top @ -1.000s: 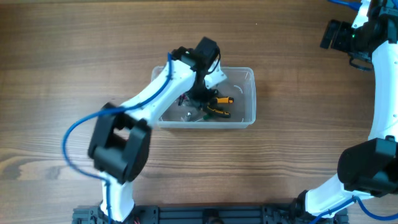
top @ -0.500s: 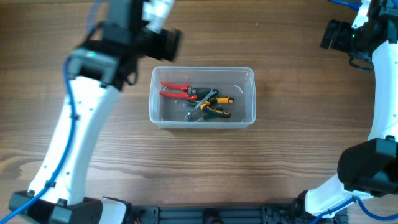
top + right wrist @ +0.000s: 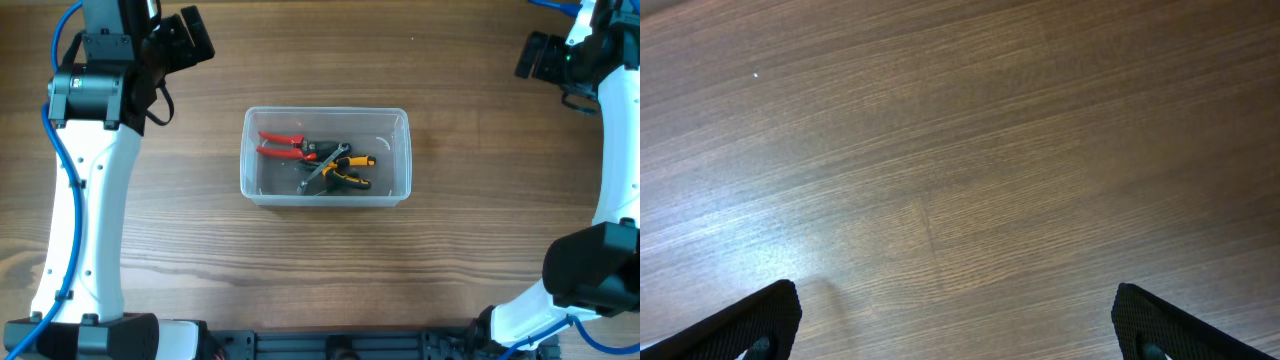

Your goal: Pack container

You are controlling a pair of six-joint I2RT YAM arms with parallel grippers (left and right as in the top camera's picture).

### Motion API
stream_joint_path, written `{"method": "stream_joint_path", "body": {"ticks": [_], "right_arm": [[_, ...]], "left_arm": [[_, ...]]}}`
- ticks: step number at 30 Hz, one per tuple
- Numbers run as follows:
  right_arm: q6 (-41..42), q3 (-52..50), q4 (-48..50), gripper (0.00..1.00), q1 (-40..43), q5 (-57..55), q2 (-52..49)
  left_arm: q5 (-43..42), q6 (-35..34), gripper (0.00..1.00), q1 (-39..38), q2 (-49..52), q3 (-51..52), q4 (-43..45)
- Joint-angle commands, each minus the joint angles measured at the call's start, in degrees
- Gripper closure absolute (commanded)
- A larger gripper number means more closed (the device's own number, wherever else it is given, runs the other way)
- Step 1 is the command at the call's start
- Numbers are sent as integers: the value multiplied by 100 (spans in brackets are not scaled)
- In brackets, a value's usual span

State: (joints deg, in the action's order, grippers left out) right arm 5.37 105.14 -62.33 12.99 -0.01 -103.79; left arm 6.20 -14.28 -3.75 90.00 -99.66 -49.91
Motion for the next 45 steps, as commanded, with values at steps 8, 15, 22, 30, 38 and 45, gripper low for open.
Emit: {"method": "stream_joint_path", "body": {"ticks": [8, 15, 22, 30, 38, 45], "right_arm": [[63, 98, 15, 0, -22, 44, 125], [66, 98, 15, 0, -28, 44, 142], [63, 98, 13, 0, -243, 44, 1309], [66, 98, 13, 0, -1161, 44, 3093], [59, 87, 0, 0, -2076, -11, 4684], [-452, -673, 590, 0, -2081, -323, 6000]], "left_arm": [[76, -118, 0, 33, -70, -28, -4], [76, -118, 0, 33, -70, -28, -4], [76, -118, 0, 33, -70, -28, -4], [76, -118, 0, 33, -70, -28, -4], [76, -118, 0, 33, -70, -26, -4], [76, -118, 0, 33, -70, -28, -4]]}}
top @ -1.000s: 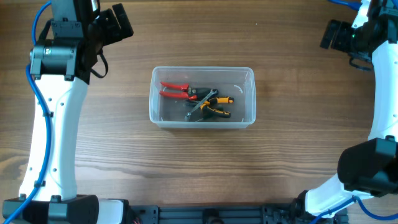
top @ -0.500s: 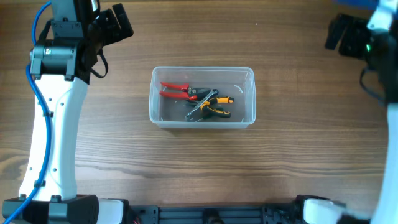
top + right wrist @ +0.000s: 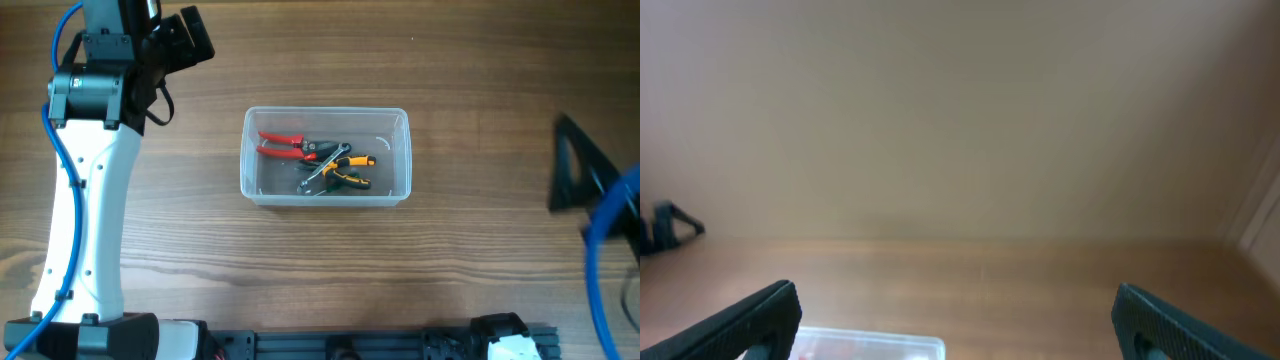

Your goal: Pack container

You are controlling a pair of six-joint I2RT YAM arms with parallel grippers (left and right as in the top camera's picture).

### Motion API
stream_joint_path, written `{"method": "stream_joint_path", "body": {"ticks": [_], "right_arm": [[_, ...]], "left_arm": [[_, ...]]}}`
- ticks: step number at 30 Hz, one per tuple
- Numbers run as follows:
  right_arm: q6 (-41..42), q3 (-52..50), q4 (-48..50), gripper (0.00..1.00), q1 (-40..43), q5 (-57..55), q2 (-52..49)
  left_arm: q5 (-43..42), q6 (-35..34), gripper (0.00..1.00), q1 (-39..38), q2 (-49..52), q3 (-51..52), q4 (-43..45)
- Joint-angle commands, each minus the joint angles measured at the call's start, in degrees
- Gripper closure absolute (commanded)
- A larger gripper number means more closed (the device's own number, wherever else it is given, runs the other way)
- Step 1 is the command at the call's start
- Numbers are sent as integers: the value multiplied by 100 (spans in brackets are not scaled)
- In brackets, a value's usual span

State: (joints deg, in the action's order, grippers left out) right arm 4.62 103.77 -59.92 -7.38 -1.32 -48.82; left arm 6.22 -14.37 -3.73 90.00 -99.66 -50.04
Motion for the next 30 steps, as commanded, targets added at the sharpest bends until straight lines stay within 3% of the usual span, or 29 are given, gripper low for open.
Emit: {"method": "stream_joint_path", "body": {"ticks": [1, 9, 12, 14, 21, 30], "right_arm": [[-509, -855, 636, 0, -44, -192, 721], [-728, -4465, 3394, 0, -44, -160, 2649], [-710, -6308, 4664, 0, -44, 52, 3558], [-688, -6942, 5045, 0, -44, 142, 3858], [-404, -8592, 6286, 0, -44, 131, 4474], [13, -9691, 7001, 0, -44, 87, 4660]], "left_arm": [[74, -109, 0, 31, -70, -28, 9], [74, -109, 0, 31, -70, -28, 9], [74, -109, 0, 31, -70, -26, 9], [74, -109, 0, 31, -70, -28, 9], [74, -109, 0, 31, -70, -28, 9], [74, -109, 0, 31, -70, -26, 9]]}}
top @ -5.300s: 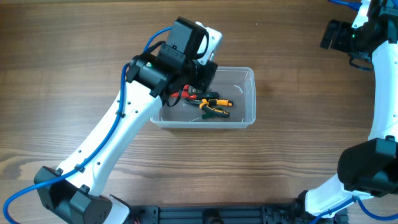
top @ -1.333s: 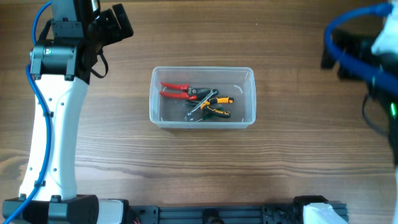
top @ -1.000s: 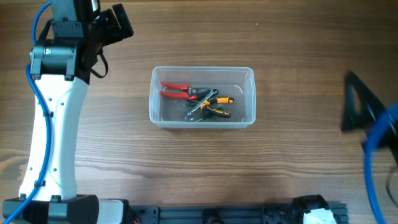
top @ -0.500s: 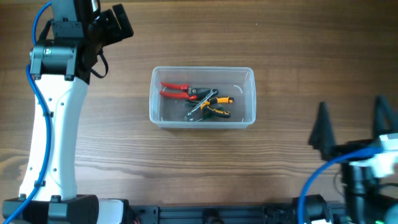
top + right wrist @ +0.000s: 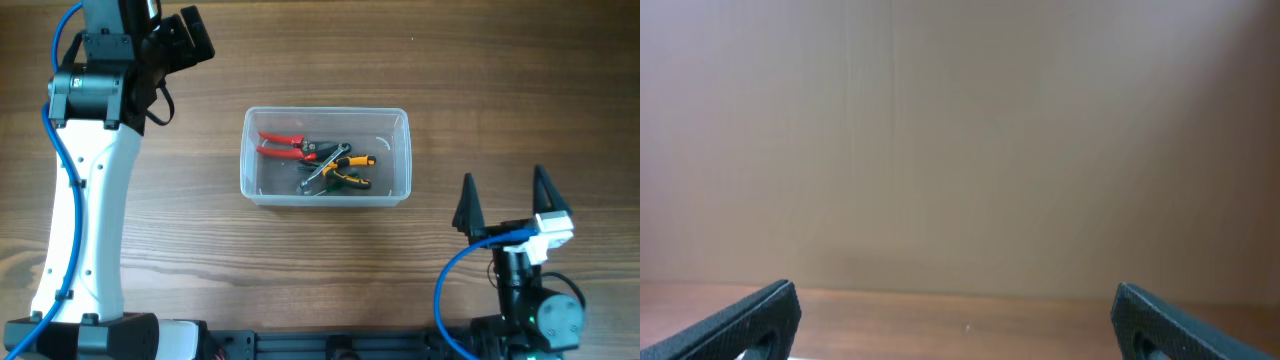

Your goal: Pack container

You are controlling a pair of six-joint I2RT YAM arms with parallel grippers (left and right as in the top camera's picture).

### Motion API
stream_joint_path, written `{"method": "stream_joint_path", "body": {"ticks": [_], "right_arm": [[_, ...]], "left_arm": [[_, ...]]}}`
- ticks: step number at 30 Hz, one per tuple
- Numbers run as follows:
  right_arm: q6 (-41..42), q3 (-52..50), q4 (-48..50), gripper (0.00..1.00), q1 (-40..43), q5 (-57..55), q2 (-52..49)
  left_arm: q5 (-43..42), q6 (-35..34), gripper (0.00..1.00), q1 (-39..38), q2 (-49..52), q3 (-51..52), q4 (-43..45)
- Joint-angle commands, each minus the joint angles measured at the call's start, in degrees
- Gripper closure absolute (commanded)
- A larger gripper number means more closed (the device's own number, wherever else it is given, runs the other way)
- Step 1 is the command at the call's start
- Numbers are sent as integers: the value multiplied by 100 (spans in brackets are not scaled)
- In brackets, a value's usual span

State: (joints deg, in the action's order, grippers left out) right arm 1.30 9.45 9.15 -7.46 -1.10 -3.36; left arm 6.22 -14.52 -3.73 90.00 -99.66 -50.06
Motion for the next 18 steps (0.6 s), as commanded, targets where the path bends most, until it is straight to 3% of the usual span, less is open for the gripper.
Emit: {"method": "stream_joint_path", "body": {"ticks": [1, 18], "right_arm": [[341, -315, 94, 0, -33, 68, 114], [765, -916, 190, 0, 372, 68, 321]], "left_arm": [[74, -94, 0, 31, -70, -28, 11], [74, -94, 0, 31, -70, -28, 11]]}}
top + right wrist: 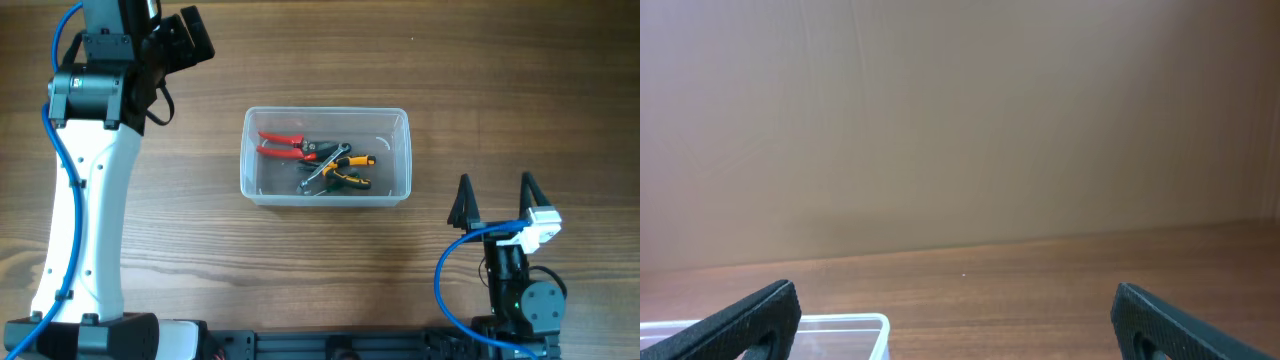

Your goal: Pack container

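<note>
A clear plastic container (326, 190) stands mid-table. It holds red-handled pliers (279, 146), yellow-and-black pliers (350, 174) and a grey metal tool crossed over them. My right gripper (495, 203) sits folded back at the front right, near its base. It is open, with fingers (462, 204) pointing toward the far side and nothing between them. The right wrist view looks level across the table past the right gripper (955, 330). There the container's near corner (855, 325) shows at lower left. My left gripper (188, 38) is raised at the far left, its jaws not readable.
The left arm's white link (85, 200) runs along the table's left side. Blue cable (447, 280) loops beside the right arm's base at the front edge. A plain beige wall (960, 120) stands behind the wooden table (1060, 270).
The right gripper has shifted slightly left and nearer the front edge, and its fingers look closer together from overhead. The wrist view has dipped, showing more table and the container's corner. Left arm unchanged.
My right gripper was first at the far right corner, open and facing down at bare table. Then the arm was at the right edge, looking level across the table. After that it was folded at the front right, where it remains. The container, tools and left arm stayed put.
</note>
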You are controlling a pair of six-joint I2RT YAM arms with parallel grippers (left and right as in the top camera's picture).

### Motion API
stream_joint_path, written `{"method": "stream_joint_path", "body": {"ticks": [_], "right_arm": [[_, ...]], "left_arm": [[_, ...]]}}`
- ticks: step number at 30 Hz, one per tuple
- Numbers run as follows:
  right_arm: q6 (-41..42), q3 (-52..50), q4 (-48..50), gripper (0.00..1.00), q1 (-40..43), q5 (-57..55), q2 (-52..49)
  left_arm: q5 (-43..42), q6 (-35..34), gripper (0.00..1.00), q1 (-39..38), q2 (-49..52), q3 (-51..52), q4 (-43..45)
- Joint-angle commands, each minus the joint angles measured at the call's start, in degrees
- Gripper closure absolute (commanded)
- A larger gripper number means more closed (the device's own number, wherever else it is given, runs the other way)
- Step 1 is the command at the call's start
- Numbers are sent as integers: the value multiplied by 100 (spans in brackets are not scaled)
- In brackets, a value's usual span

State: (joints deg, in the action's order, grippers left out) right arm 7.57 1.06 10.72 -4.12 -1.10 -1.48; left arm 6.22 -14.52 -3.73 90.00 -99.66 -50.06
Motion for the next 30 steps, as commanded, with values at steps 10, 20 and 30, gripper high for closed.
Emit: {"method": "stream_joint_path", "body": {"ticks": [10, 20, 30], "right_arm": [[-468, -76, -31, 0, 402, 824, 133], [-595, -76, -236, 0, 411, 822, 133], [-603, -74, -1027, 0, 411, 798, 133]], "left_arm": [[74, -94, 0, 31, -70, -28, 11], [74, -94, 0, 31, -70, -28, 11], [74, -94, 0, 31, -70, -28, 11]]}}
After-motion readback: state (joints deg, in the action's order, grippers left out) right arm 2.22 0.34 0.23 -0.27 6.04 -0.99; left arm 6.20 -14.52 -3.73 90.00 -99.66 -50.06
